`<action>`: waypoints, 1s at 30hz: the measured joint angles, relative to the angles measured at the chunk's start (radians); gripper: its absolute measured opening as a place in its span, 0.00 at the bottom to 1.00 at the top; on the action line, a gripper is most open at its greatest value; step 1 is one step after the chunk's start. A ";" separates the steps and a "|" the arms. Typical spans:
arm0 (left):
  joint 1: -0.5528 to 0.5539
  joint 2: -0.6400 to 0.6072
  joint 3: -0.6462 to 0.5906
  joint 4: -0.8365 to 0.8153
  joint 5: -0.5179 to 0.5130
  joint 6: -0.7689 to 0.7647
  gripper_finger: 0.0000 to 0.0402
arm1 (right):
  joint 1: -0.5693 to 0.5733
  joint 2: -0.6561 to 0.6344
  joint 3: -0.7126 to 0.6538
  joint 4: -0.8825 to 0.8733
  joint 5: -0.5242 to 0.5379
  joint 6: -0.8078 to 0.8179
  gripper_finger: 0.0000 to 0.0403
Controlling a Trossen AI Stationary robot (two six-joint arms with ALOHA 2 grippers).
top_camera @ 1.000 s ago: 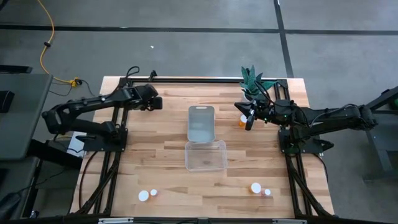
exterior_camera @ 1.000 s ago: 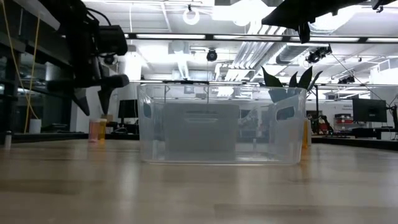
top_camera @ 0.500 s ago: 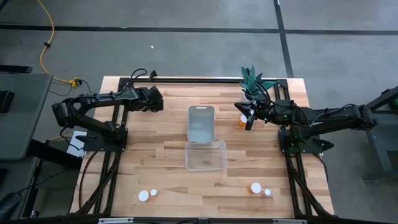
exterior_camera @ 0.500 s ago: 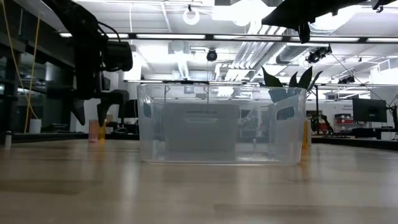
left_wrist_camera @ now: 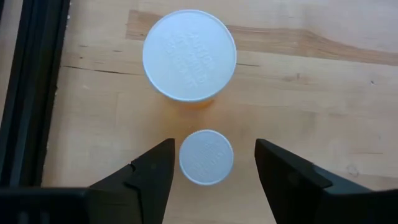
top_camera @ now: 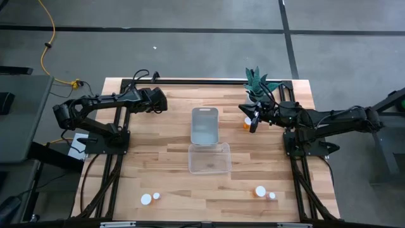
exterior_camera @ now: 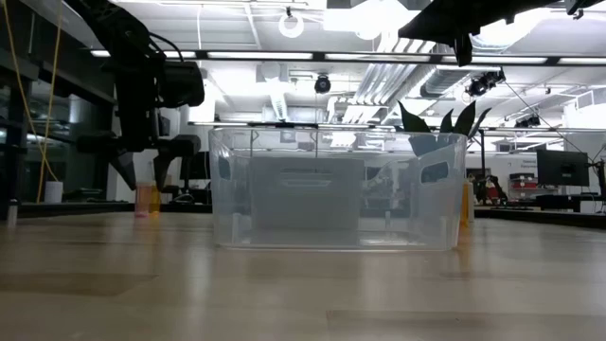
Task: Pick and place medicine bottles into bin by pill shape (circle, oval)
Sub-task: Put the top left pink pill bottle into the transparent bin
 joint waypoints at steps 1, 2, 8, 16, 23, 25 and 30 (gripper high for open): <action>0.000 0.000 0.000 0.000 0.000 0.000 0.50 | 0.000 0.000 0.000 0.000 0.000 0.000 0.00; 0.000 0.000 0.000 0.000 0.001 0.000 0.49 | 0.000 0.000 0.000 0.000 0.000 0.000 0.00; 0.000 0.000 0.000 -0.001 0.012 0.000 0.39 | 0.000 0.000 0.000 0.000 0.000 0.000 0.00; 0.000 0.000 0.000 -0.002 0.022 0.003 0.29 | 0.000 0.000 0.000 0.000 0.000 0.000 0.00; 0.000 -0.041 0.000 -0.002 0.069 0.028 0.28 | 0.000 0.000 0.000 0.000 0.000 0.000 0.00; -0.001 -0.077 0.000 -0.002 0.102 0.034 0.28 | 0.000 0.000 0.000 0.000 0.000 0.000 0.00; -0.053 -0.185 0.037 -0.002 0.211 0.109 0.27 | 0.000 0.000 0.000 0.000 0.000 0.000 0.00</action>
